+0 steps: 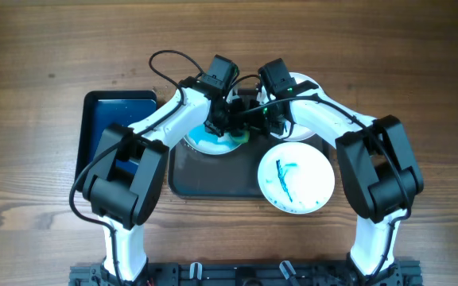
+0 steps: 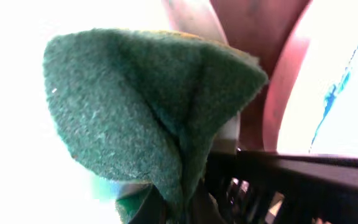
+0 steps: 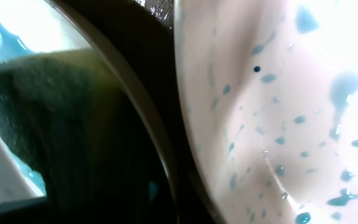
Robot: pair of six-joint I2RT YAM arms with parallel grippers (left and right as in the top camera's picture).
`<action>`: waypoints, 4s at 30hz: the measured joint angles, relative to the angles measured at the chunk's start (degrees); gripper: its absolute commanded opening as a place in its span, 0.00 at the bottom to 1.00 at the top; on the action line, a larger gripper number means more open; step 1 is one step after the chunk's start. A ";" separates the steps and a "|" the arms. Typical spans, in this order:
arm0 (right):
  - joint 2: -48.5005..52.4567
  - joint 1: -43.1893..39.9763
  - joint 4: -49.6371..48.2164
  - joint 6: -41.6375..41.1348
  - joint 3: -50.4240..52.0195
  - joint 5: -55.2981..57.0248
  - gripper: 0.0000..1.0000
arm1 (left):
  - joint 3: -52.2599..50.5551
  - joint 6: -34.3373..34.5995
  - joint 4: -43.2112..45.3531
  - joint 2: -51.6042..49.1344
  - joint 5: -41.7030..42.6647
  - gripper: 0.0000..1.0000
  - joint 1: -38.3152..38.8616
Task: Clean dirty plates on tray and stack at the side
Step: 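Scrub the held plate with the sponge in the left gripper, then lift the scrubbed plate with right gripper and carry it right, then set the plate down right of the tray and release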
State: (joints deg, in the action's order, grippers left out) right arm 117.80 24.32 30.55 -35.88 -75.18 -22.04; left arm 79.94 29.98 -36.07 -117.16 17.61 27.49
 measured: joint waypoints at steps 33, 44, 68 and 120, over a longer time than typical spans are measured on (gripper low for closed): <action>-21.70 15.50 12.76 15.23 -0.09 39.21 0.04 | 13.99 4.57 -25.07 16.13 -17.27 0.04 -19.89; -22.67 37.33 15.74 16.52 -0.09 96.65 0.04 | 13.99 4.57 -25.44 16.13 -17.27 0.04 -19.89; -22.69 29.31 13.18 21.86 -0.09 74.07 0.04 | 13.99 4.57 -25.51 16.13 -17.27 0.04 -19.89; -5.18 -23.10 15.08 28.79 -7.48 11.63 0.34 | 13.99 4.55 -17.66 12.02 -16.00 0.04 -8.52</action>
State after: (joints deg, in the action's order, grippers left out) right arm 112.62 1.21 45.63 -7.09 -82.65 -10.41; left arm 93.93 34.52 -53.74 -105.14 1.61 18.96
